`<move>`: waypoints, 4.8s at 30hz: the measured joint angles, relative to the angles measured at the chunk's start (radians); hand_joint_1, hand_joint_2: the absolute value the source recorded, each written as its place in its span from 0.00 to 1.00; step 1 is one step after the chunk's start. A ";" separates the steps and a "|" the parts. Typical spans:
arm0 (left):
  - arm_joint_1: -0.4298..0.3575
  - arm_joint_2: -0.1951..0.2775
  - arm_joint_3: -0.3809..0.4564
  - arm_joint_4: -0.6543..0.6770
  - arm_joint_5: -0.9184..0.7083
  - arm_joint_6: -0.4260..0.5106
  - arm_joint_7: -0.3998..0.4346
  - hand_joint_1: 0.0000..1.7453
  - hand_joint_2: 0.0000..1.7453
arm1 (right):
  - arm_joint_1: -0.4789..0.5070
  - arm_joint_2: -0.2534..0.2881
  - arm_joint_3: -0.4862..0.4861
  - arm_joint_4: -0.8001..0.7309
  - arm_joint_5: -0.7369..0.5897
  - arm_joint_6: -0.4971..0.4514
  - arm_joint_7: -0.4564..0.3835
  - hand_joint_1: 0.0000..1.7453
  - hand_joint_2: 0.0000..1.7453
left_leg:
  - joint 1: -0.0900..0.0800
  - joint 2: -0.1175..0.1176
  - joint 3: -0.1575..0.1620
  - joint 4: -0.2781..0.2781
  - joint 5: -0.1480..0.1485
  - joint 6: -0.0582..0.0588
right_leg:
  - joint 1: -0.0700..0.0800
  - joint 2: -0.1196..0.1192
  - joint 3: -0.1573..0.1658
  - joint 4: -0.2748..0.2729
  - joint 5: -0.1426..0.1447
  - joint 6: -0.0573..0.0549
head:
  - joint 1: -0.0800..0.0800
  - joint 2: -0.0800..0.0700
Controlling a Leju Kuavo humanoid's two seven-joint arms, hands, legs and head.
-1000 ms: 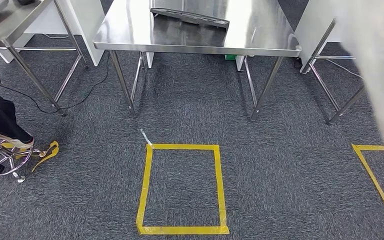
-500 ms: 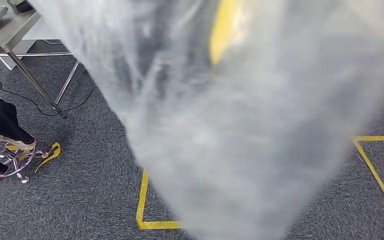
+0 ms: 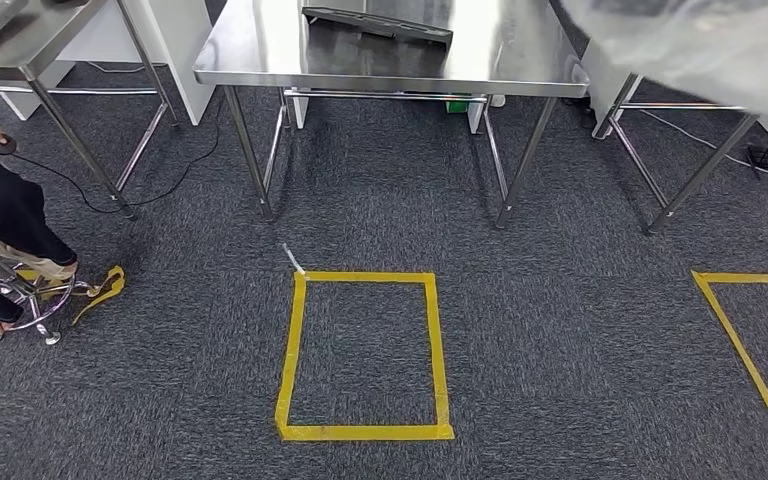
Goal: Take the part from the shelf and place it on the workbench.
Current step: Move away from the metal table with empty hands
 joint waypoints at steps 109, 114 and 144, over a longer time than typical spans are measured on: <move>-0.001 -0.015 0.054 -0.014 -0.047 -0.002 -0.029 0.00 0.00 | -0.008 0.012 -0.114 -0.027 -0.049 0.028 -0.071 0.00 0.00 | 0.022 -0.065 -0.002 0.028 -0.031 -0.061 | -0.013 0.091 0.062 -0.128 0.077 0.002 | 0.008 0.000; -0.001 -0.015 0.055 -0.014 -0.050 -0.005 -0.027 0.00 0.00 | -0.005 0.012 -0.116 -0.027 -0.053 0.031 -0.071 0.00 0.00 | 0.018 -0.061 -0.003 0.029 -0.029 -0.056 | -0.014 0.096 0.061 -0.132 0.080 0.008 | 0.007 0.000; -0.006 0.004 0.061 0.008 -0.060 -0.025 -0.062 0.00 0.00 | 0.007 0.021 -0.170 -0.017 -0.041 0.037 -0.099 0.00 0.00 | 0.012 0.015 -0.021 0.031 -0.020 -0.016 | -0.016 0.016 -0.084 0.156 -0.048 0.021 | 0.023 0.000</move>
